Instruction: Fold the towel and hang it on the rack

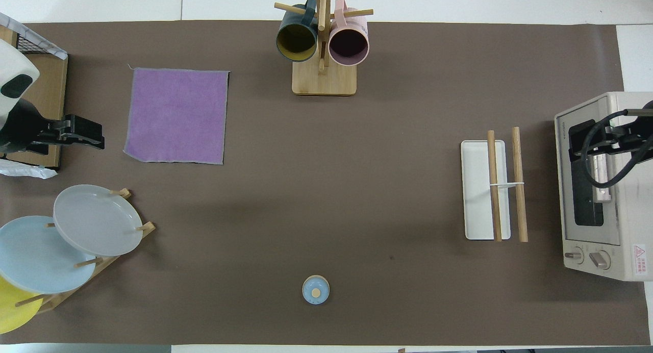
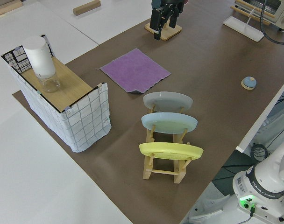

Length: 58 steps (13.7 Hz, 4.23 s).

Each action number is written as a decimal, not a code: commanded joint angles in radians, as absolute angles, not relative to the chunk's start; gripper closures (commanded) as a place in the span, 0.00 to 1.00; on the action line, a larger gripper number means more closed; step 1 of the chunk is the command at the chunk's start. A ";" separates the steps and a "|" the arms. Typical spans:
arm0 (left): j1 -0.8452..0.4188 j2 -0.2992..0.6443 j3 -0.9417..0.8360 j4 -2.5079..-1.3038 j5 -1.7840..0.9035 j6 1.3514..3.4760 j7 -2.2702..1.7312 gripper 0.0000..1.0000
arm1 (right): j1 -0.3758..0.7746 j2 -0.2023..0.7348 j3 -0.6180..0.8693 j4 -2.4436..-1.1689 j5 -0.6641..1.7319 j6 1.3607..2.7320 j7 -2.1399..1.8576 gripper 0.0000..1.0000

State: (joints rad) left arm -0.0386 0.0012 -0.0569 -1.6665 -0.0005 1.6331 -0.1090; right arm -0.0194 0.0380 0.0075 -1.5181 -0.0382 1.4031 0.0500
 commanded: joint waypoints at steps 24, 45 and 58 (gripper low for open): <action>0.043 0.090 -0.049 -1.881 0.002 1.961 -0.109 0.00 | -0.023 0.006 0.006 -1.542 -0.044 1.405 0.034 0.00; 0.094 0.344 -0.051 -1.962 -0.123 2.280 -0.202 0.30 | -0.023 0.006 0.006 -1.542 -0.044 1.407 0.034 0.00; 0.063 0.334 -0.051 -1.945 -0.109 2.229 -0.170 1.00 | -0.023 0.006 0.006 -1.542 -0.044 1.405 0.032 0.00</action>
